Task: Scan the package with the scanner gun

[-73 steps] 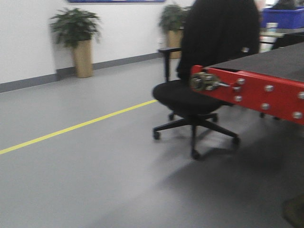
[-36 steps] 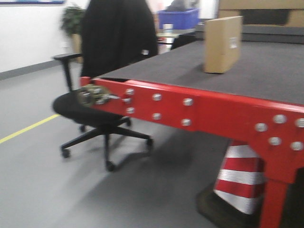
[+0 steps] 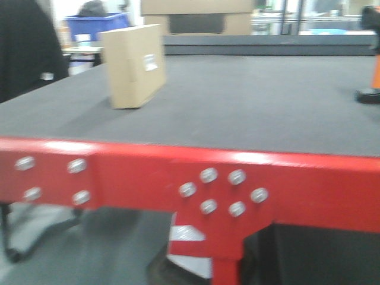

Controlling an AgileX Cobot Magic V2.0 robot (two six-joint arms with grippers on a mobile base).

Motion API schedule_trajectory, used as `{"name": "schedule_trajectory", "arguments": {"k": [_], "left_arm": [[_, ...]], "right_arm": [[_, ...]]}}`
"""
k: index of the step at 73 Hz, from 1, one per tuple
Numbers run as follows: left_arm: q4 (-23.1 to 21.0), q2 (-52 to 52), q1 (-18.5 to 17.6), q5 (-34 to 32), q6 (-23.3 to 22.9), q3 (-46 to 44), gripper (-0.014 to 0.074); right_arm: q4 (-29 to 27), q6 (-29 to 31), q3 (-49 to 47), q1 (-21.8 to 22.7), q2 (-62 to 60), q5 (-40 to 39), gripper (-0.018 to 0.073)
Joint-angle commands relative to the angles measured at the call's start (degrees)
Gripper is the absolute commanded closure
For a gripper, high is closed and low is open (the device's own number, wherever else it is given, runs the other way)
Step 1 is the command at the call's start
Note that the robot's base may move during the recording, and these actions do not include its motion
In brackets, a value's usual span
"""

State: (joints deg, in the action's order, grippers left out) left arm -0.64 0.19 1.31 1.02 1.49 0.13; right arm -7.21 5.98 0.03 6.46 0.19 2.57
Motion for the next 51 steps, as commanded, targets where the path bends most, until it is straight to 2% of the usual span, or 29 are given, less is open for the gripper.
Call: {"name": "schedule_trajectory", "arguments": {"k": [1,51], "left_arm": [[-0.31,-0.19,0.09,-1.02,0.08,-0.13,0.0708],[-0.31,-0.19,0.09,-1.02,0.08,-0.13,0.0708]], "right_arm": [[-0.03,0.17,-0.03,0.22,-0.19,-0.92,0.0713],[-0.03,0.17,-0.03,0.22,-0.19,-0.92,0.0713]]}}
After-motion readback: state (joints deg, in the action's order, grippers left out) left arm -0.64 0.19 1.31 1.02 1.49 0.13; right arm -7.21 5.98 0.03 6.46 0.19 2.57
